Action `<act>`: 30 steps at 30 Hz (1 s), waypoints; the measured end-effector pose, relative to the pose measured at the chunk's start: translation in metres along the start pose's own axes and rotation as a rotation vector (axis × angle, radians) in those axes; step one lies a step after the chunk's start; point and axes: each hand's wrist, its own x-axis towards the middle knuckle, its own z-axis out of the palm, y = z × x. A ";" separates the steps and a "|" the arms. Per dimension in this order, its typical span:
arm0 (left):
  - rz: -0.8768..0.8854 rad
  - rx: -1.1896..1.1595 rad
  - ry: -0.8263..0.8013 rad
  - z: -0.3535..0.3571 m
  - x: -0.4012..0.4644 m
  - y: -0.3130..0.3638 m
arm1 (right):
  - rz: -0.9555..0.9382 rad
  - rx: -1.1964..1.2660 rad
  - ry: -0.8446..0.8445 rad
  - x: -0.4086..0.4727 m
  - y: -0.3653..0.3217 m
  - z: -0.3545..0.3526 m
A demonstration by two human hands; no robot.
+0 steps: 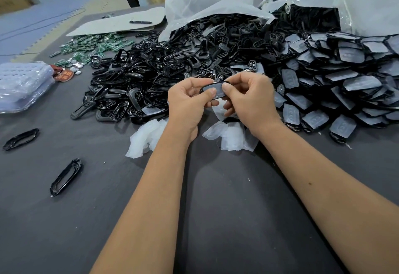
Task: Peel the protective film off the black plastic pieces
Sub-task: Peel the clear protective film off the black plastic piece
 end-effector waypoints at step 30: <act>-0.174 -0.409 0.005 -0.003 0.002 0.015 | 0.235 0.609 -0.285 0.002 -0.002 -0.005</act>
